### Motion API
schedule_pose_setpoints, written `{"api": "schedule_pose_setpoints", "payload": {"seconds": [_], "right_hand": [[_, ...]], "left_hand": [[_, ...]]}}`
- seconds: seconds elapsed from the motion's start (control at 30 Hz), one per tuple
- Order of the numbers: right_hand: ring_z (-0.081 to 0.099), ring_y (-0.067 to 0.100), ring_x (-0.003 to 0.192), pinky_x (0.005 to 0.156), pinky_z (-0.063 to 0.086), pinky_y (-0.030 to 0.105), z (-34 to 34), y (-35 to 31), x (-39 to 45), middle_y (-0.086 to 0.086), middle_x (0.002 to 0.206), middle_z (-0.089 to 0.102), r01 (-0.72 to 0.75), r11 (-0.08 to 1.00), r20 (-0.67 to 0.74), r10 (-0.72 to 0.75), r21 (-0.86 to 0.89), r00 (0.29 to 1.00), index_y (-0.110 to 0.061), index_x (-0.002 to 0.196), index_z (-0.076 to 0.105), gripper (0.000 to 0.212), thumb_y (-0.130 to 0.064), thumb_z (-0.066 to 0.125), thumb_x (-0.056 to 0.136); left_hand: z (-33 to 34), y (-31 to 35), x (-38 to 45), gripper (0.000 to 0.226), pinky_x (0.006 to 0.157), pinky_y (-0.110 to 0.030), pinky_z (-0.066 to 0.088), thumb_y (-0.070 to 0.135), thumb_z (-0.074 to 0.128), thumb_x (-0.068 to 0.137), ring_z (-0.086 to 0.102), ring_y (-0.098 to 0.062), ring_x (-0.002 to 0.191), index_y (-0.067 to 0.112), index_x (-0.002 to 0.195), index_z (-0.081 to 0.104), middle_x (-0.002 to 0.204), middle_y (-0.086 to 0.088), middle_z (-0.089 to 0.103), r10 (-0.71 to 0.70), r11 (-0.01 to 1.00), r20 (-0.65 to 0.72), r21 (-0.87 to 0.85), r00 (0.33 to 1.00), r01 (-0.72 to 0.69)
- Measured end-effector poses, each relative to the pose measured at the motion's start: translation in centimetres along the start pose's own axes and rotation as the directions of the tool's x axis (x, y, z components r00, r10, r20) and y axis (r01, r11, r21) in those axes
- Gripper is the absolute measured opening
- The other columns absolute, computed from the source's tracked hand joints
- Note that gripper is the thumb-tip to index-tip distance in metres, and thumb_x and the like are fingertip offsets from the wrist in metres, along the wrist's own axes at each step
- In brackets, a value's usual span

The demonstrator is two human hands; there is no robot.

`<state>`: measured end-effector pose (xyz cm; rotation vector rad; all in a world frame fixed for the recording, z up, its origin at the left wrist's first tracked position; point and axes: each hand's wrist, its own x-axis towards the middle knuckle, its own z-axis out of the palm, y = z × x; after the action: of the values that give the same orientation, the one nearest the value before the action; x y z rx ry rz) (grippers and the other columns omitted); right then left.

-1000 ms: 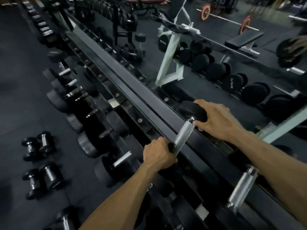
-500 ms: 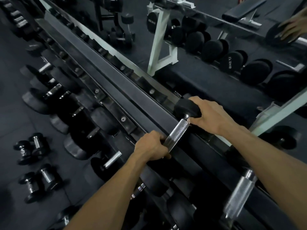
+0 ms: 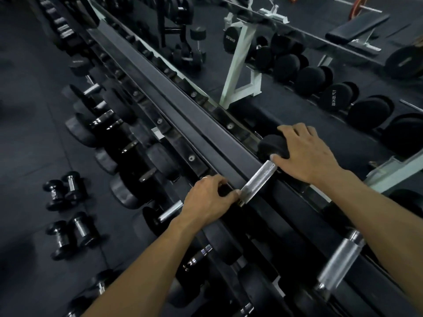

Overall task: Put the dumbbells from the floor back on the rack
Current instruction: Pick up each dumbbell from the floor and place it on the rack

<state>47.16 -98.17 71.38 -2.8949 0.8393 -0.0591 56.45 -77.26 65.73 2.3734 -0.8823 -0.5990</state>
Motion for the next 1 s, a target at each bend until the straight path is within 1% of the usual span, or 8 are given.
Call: {"api": "schedule_pose_setpoints", "payload": {"seconds": [0.07,0.13,0.27,0.43,0.57,0.67,0.8,1.0], "right_hand": [[0.036,0.033,0.130,0.101,0.041,0.046,-0.5,-2.4,-0.3,0.013,0.140,0.042,0.067,0.998,-0.016,-0.067,-0.008,0.998,-0.016,0.144,0.036,0.069,-0.043,0.063,0.087],[0.038,0.033,0.128,0.099,0.041,0.045,-0.7,-5.5,-0.6,0.012,0.138,0.043,0.147,0.989,-0.010,-0.148,-0.017,0.989,-0.016,0.144,0.038,0.067,-0.044,0.061,0.088],[0.036,0.031,0.130,0.100,0.040,0.043,-0.1,-12.8,-1.5,0.010,0.141,0.041,0.272,0.962,0.094,-0.271,-0.001,0.958,-0.018,0.147,0.034,0.068,-0.046,0.060,0.090],[0.037,0.030,0.132,0.103,0.042,0.047,1.0,-22.6,-4.4,0.009,0.141,0.042,0.389,0.921,0.164,-0.382,-0.010,0.910,-0.019,0.145,0.036,0.066,-0.047,0.060,0.090],[0.039,0.030,0.131,0.103,0.042,0.046,2.6,-31.0,-7.7,0.009,0.142,0.041,0.477,0.879,0.197,-0.465,-0.015,0.863,-0.020,0.147,0.035,0.067,-0.047,0.059,0.090],[0.039,0.030,0.131,0.102,0.043,0.045,4.6,-37.0,-9.9,0.008,0.143,0.040,0.563,0.826,0.253,-0.541,-0.020,0.802,-0.020,0.147,0.033,0.067,-0.047,0.057,0.091],[0.038,0.029,0.131,0.102,0.043,0.045,7.9,-44.1,-11.6,0.005,0.143,0.039,0.659,0.752,0.318,-0.627,0.009,0.711,-0.021,0.147,0.032,0.065,-0.046,0.055,0.092],[0.039,0.026,0.131,0.099,0.045,0.041,15.0,-52.0,-11.4,0.002,0.145,0.038,0.750,0.656,0.405,-0.711,0.085,0.575,-0.023,0.149,0.030,0.064,-0.045,0.054,0.094]], "left_hand": [[-0.9,-1.2,-1.5,0.054,0.091,-0.030,0.046,0.057,0.058,0.087,0.055,-0.017,0.113,0.021,0.127,0.057,0.121,0.002,0.059,-0.002,1.000,-0.015,0.027,1.000,0.003],[-1.8,-2.8,-3.2,0.055,0.092,-0.032,0.046,0.056,0.056,0.088,0.055,-0.018,0.116,0.021,0.131,0.053,0.125,0.000,0.057,-0.008,0.999,-0.037,0.035,0.999,0.010],[-4.2,-7.1,-7.4,0.058,0.094,-0.035,0.046,0.057,0.052,0.089,0.054,-0.018,0.118,0.025,0.137,0.045,0.129,-0.001,0.055,-0.043,0.999,-0.091,0.001,0.995,0.044],[-8.0,-13.7,-13.8,0.048,0.089,-0.036,0.048,0.053,0.052,0.091,0.057,-0.019,0.110,0.025,0.130,0.048,0.122,0.001,0.056,-0.084,0.996,-0.153,0.026,0.985,0.089],[-10.3,-19.9,-19.8,0.049,0.089,-0.040,0.049,0.053,0.051,0.091,0.057,-0.024,0.108,0.022,0.128,0.048,0.120,-0.001,0.054,-0.153,0.984,-0.175,0.058,0.973,0.166],[-11.4,-25.2,-24.3,0.053,0.089,-0.042,0.050,0.057,0.051,0.090,0.057,-0.023,0.111,0.024,0.131,0.047,0.124,0.000,0.054,-0.211,0.972,-0.186,0.060,0.960,0.225],[-12.3,-31.1,-28.7,0.057,0.093,-0.039,0.049,0.057,0.051,0.090,0.057,-0.019,0.115,0.024,0.137,0.045,0.130,0.002,0.052,-0.309,0.945,-0.225,0.036,0.924,0.325],[-11.0,-38.2,-31.1,0.048,0.086,-0.041,0.050,0.057,0.051,0.089,0.057,-0.020,0.108,0.026,0.125,0.050,0.119,0.004,0.055,-0.484,0.873,-0.208,-0.041,0.850,0.486]]}}
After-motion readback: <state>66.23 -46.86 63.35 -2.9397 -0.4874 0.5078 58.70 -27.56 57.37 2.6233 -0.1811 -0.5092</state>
